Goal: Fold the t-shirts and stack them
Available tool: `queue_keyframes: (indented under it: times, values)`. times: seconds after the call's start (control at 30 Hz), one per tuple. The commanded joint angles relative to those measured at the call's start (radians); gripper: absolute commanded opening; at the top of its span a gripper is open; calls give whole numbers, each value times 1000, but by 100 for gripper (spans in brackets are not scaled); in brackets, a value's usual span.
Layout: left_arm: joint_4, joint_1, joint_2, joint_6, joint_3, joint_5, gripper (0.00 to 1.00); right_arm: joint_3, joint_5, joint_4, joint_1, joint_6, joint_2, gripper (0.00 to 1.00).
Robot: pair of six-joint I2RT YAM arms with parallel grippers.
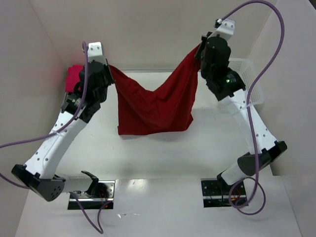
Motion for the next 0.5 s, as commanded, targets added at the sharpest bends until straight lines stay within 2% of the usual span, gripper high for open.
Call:
queue_keyframes:
  times: [0.0,0.27,0.47]
  values:
    - [138,134,30,-14,133,117,0,75,-180,9,-195,76,-1,1]
    - [160,323,64,-5,193,201,0,66,-45,19,-226,2,-44,1]
    - [171,332,64,6,234,238,0,45,-81,30,-235,13,-73,1]
